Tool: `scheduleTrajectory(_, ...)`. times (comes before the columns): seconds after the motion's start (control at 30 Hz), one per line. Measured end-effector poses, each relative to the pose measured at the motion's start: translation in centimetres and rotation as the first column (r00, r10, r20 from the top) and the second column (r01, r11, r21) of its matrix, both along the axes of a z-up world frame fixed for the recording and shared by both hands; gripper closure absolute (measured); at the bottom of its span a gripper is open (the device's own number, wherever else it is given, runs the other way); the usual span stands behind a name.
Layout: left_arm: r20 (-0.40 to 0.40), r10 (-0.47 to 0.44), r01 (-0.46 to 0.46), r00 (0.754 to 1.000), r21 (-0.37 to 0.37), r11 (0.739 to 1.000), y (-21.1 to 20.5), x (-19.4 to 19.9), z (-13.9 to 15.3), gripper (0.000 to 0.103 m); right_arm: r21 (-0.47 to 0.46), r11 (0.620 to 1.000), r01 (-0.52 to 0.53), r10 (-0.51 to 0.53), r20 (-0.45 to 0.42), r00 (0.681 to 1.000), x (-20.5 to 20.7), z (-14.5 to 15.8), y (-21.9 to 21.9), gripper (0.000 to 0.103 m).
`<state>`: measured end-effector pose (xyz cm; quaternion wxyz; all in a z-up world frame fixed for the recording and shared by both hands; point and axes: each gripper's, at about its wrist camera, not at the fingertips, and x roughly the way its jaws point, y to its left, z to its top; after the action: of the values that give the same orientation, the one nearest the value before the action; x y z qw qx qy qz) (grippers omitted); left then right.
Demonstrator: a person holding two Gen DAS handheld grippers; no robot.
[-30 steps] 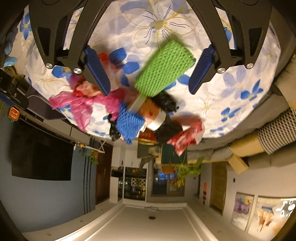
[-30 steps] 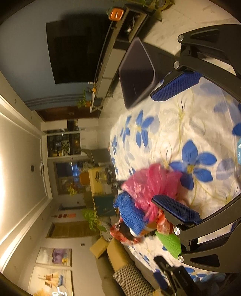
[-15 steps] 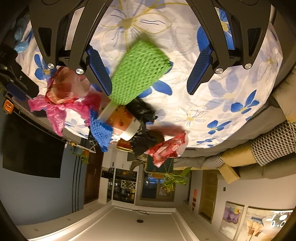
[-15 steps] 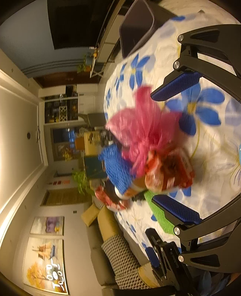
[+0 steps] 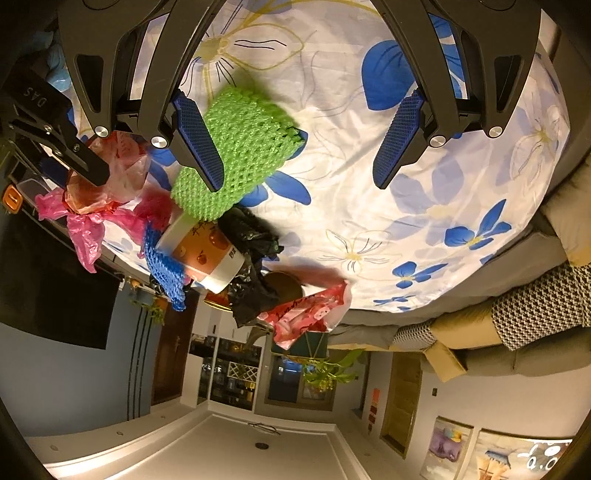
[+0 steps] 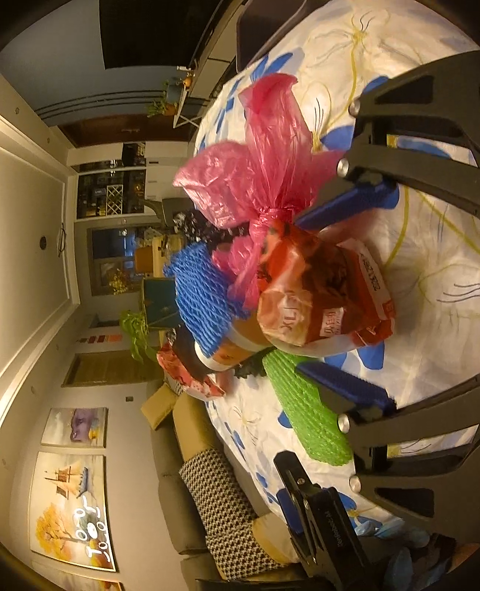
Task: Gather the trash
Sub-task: 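Grasp the green mesh sleeve with the left tool while the right tool grasps the red snack bag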
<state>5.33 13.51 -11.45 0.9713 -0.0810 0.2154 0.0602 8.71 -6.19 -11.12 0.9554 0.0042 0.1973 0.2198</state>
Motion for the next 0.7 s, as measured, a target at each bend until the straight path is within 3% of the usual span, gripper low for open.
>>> scheduleTrajectory(0.17, -0.011, -0.019, 0.019, 1.000, 0.001, 1.000, -0.2, 0.6, -0.4, 0.022, -0.030, 0.999, -0.027, 0.028, 0.014, 1.000, -0.3, -0.2, 0.6, 0.050)
scheduleTrajectory(0.2, -0.015, -0.025, 0.025, 1.000, 0.000, 1.000, -0.4, 0.9, -0.5, 0.022, -0.034, 0.999, -0.032, 0.033, 0.022, 0.999, -0.5, -0.1, 0.6, 0.070)
scheduleTrajectory(0.47, -0.091, -0.094, 0.092, 0.991, -0.028, 0.995, -1.4, 3.0, -1.7, 0.022, -0.070, 0.997, -0.039, 0.044, 0.066, 0.997, -2.2, 0.5, 0.0, 0.072)
scheduleTrajectory(0.7, -0.104, -0.117, 0.110, 0.988, -0.067, 0.992, -1.5, 3.0, -1.8, 0.025, -0.094, 0.992, -0.083, 0.094, 0.120, 0.988, -4.2, 1.2, -0.2, 0.072)
